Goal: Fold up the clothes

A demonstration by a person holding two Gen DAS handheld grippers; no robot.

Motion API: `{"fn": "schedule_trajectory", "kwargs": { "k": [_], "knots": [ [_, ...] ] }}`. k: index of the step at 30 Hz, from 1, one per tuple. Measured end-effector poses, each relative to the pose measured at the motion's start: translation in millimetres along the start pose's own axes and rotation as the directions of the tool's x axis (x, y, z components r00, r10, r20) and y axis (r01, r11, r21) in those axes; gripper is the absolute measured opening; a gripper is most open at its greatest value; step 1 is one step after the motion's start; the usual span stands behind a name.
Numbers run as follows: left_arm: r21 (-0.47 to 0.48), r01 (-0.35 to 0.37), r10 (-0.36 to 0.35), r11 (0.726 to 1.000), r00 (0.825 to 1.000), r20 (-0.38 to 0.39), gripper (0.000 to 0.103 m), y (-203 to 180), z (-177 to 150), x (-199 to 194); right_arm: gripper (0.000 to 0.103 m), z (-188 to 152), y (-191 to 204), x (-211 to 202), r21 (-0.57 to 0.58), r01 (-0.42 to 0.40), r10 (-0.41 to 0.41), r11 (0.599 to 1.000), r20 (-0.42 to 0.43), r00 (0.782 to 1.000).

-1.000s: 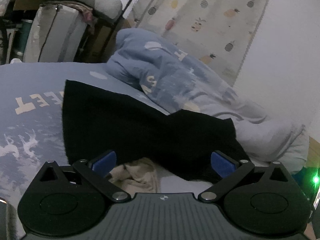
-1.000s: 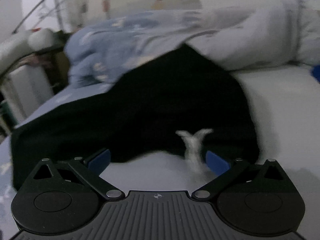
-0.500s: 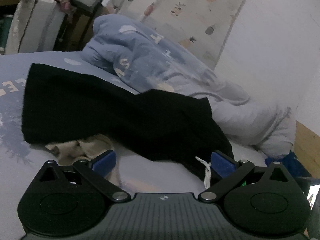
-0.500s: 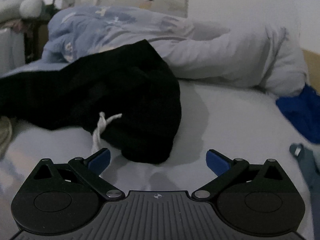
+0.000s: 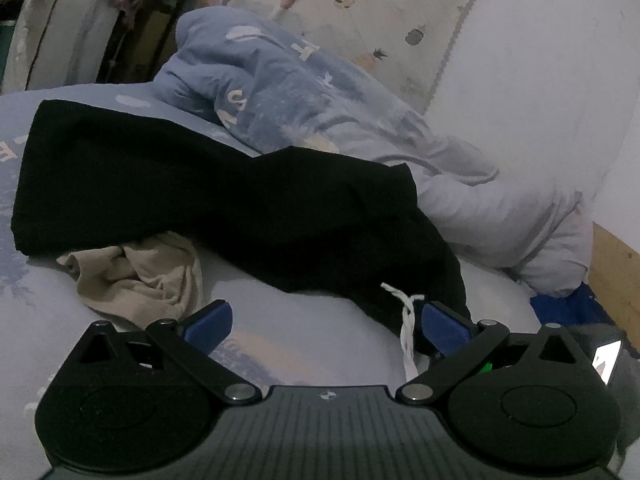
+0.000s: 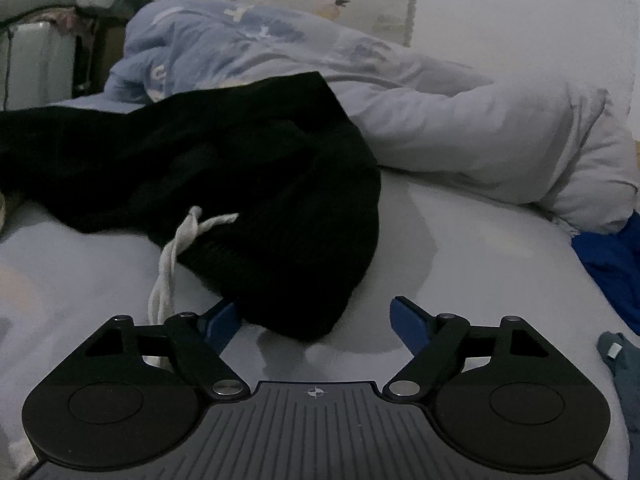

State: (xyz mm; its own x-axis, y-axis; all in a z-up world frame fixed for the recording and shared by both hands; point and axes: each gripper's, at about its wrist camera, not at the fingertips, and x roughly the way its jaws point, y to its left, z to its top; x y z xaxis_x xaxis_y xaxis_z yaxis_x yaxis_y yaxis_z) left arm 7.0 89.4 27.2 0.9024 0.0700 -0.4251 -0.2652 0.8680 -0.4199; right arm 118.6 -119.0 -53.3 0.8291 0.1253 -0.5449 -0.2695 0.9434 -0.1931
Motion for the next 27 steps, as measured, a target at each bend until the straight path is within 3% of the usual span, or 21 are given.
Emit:
{"fn": "schedule_trajectory", "kwargs": {
  "k": [4, 9, 17, 18, 22, 23, 27],
  "knots": [
    [0.002, -0.009, 0.009, 1.000, 1.000, -0.004, 0.103, -1.1, -0.8, 1.6, 0.071, 10.3, 0.8, -1.8, 0.031, -0.008, 0.007, 0.999, 0.029, 1.000],
    [-0.005, -0.005, 0.005, 1.000, 1.000, -0.009, 0.103, -3.8, -1.8, 2.2, 0.070, 5.7, 9.4, 4.1, -0.001, -0.003, 0.003, 1.000, 0.019, 1.000],
    [0.012, 0.013, -0.013, 1.000, 1.000, -0.013, 0.103, -6.0, -2.2, 2.1, 0.069, 19.0, 2.6, 30.6, 0.064, 0.033, -0.033, 0.997, -0.011, 0.999],
    [0.006, 0.014, -0.014, 1.000, 1.000, -0.016, 0.103, -5.2, -1.6, 2.5, 0.058, 20.8, 1.8, 35.6, 0.075, 0.033, -0.031, 0.997, -0.021, 0.999],
    [0.000, 0.030, -0.030, 1.000, 0.999, -0.023, 0.103, -4.1, -0.4, 2.2, 0.041, 26.2, 4.8, 48.2, 0.066, 0.035, -0.032, 0.997, -0.046, 0.998],
    [0.004, 0.033, -0.032, 0.999, 0.999, -0.023, 0.103, -4.2, 0.0, 2.2, 0.031, 27.8, 5.5, 50.1, 0.059, 0.043, -0.040, 0.997, -0.051, 0.998],
    [0.001, 0.041, -0.041, 0.999, 0.999, -0.016, 0.103, -4.4, 2.5, 0.8, 0.023, 31.3, -4.7, 36.6, 0.082, 0.053, -0.052, 0.995, -0.013, 0.999]
  ]
}}
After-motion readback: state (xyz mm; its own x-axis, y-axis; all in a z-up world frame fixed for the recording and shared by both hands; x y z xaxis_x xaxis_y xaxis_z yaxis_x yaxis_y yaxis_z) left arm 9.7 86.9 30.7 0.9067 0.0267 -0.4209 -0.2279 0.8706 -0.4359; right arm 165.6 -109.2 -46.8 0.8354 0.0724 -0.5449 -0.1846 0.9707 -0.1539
